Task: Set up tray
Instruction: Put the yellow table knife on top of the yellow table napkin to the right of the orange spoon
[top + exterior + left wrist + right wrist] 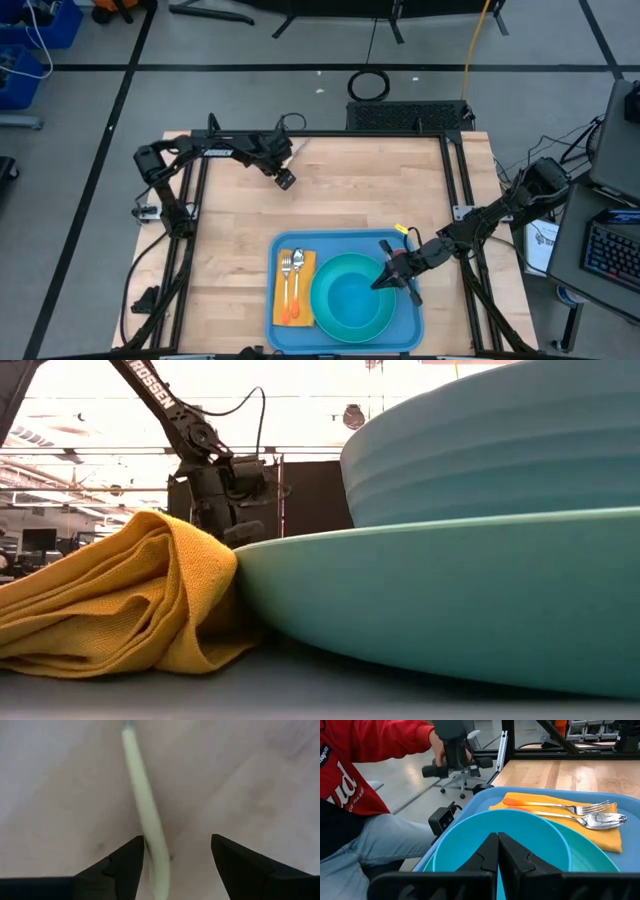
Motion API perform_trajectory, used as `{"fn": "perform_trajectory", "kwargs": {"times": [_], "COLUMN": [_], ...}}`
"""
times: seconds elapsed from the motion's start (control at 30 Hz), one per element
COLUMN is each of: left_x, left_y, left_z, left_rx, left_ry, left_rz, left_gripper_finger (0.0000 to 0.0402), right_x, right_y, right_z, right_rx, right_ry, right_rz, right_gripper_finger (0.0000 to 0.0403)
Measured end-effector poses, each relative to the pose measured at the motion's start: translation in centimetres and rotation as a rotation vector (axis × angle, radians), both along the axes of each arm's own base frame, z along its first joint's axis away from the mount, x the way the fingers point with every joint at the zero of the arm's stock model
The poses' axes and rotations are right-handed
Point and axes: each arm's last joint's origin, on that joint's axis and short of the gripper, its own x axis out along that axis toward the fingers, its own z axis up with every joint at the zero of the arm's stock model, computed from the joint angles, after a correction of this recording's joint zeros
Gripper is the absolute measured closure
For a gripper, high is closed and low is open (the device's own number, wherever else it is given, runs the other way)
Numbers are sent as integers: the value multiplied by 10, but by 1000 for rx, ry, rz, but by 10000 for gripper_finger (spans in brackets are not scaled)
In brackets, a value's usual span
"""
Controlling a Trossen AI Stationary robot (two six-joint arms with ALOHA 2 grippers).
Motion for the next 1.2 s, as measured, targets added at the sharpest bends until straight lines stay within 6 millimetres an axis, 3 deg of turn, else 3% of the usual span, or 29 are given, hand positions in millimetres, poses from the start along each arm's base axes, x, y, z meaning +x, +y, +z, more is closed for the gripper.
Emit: {"fn": "perform_trajectory", "kwargs": {"times": [0.2,0.4,0.53,0.8,1.2], "left_x": [2,2,2,2,4], "left_y": [2,1,1,3,4], "left_z": [-13,-13,-13,-14,-11], "left_rx": [-12,-9,-11,16,27], "left_ry": [43,39,39,43,14], "left_rz": [11,10,21,50,92], "left_gripper_finger": [165,173,211,324,324], "right_x": [-1,-5,-8,-11,-12], "right_y": [-1,-7,-9,-11,-11], "right_z": [-3,-9,-12,-15,-14], "right_rx": [-4,17,39,82,96], "right_ry": [7,7,5,-5,-6], "right_rz": [0,-46,-54,-54,-54], "right_gripper_finger": [403,403,403,403,403]}}
